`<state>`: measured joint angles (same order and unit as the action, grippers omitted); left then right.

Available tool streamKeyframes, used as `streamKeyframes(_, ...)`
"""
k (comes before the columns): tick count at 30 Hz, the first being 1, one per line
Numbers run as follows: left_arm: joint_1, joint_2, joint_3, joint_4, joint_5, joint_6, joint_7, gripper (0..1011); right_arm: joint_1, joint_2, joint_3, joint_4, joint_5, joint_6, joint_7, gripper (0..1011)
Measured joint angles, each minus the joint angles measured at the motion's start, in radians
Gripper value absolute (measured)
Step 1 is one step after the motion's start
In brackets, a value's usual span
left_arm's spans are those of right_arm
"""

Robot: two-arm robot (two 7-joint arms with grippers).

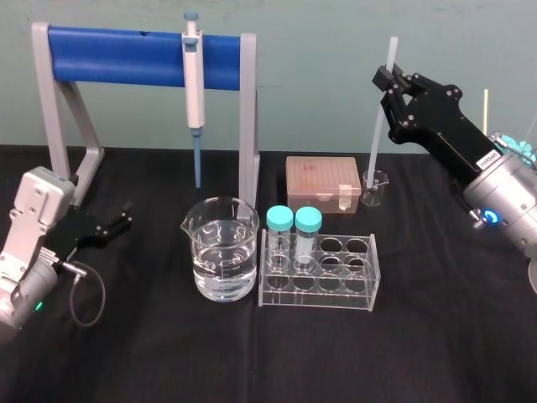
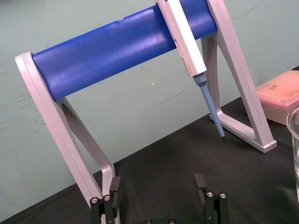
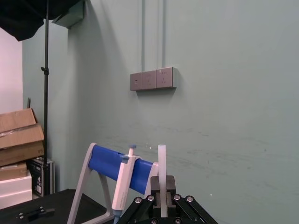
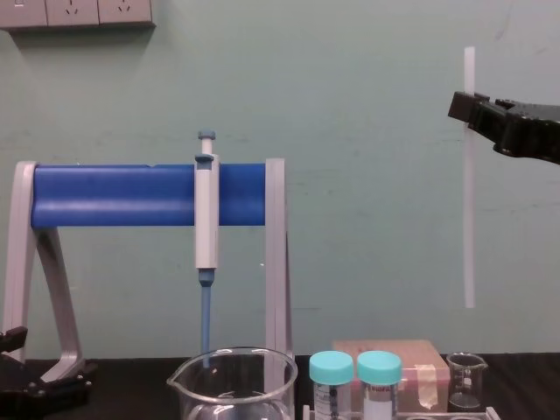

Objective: Pick up the stirring rod with one hand, then place it down.

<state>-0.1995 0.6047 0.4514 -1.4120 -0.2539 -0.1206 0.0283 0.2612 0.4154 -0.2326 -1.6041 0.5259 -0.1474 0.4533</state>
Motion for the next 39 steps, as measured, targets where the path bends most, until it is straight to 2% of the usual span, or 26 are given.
streamKeyframes(39,0.000,0.000,0.000,0.000,0.000,0.000,0.000,1000,-0.003,0.003,-0.010,-0.002,0.005,0.008,0.008,66)
